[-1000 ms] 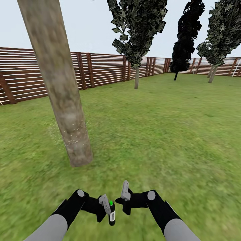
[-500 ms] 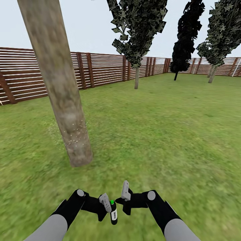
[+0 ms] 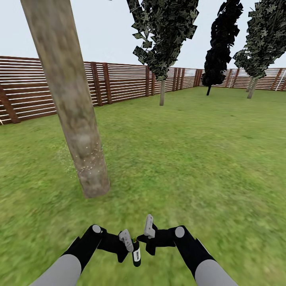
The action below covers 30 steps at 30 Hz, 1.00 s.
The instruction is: In the garden, pick up the pesticide atomizer on the floor and spray pesticide onto both trees until each tree trunk is fully covered.
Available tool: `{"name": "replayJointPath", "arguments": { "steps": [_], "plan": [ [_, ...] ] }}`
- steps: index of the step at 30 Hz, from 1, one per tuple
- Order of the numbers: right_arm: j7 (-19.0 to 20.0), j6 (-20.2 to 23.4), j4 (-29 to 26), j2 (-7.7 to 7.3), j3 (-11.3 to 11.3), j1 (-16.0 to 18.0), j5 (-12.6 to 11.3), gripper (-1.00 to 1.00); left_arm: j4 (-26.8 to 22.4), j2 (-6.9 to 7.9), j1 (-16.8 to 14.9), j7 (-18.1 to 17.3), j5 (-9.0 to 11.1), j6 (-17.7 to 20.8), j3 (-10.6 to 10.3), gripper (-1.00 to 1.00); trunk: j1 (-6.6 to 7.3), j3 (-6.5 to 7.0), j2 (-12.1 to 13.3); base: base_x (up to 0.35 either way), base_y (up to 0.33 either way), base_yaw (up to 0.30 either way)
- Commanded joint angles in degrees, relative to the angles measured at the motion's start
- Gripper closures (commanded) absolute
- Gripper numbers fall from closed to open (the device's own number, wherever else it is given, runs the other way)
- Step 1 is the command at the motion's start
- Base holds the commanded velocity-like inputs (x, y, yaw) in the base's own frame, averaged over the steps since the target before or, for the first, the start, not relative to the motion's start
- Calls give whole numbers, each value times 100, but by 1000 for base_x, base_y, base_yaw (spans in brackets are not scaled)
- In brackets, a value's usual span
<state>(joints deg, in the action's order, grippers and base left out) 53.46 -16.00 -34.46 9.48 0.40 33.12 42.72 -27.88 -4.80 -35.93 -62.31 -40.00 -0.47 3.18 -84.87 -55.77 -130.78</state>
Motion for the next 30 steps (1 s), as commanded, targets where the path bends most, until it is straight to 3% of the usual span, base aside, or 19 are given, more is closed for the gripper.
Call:
{"name": "replayJointPath", "arguments": {
  "steps": [1,7,11,15,17,18,21,23,24,25,27,28,30],
  "plan": [
    [7,-28,-8,2,-5,2,44,100,-7,-9,-2,-27,-43,-6,34,100,1,-5,-2,0,0,0],
    [7,-28,1,2,-5,2,58,100,-4,-4,-1,-22,-41,-6,33,100,1,-5,-2,0,0,0],
    [7,-28,-4,2,-5,2,55,100,2,162,5,-12,-75,-22,25,100,1,-5,-2,0,0,0],
    [7,-27,-6,-18,-11,2,61,100,139,973,37,-16,-81,-117,19,100,1,-5,-2,0,0,0],
    [7,-26,-2,-25,-13,2,61,100,324,1231,48,-18,-118,-304,20,100,1,-5,-2,0,0,0],
    [7,-26,0,-33,-14,2,61,-100,365,1388,61,-18,-125,-351,10,100,1,-5,-2,0,0,0],
    [-20,-37,13,-116,-32,2,61,-100,382,1684,235,58,-148,-378,11,100,1,-5,-2,0,0,0],
    [-254,-42,36,-413,-181,-5,33,-100,438,1810,291,513,-93,-369,35,100,1,-5,-2,0,0,0],
    [-622,-43,206,-585,-397,-16,26,-100,639,1831,303,1009,-26,-372,100,100,1,-5,-2,0,0,0],
    [-1333,-46,645,-733,-723,-27,21,-100,969,1827,310,1750,194,-377,306,100,1,-5,-2,0,0,0],
    [-2876,-54,1591,-981,-1184,-33,15,-100,1593,1811,313,2937,804,-529,686,100,1,-5,-2,0,0,0],
    [-4007,-105,2301,-1053,-1468,-40,-43,-100,2096,1803,328,3706,1387,-1003,799,100,1,-5,-2,0,0,0],
    [-5376,-485,2957,-1087,-1709,-149,-243,-100,2584,1781,523,4598,2279,-1767,856,100,1,-5,-2,0,0,0]
  ]
}}
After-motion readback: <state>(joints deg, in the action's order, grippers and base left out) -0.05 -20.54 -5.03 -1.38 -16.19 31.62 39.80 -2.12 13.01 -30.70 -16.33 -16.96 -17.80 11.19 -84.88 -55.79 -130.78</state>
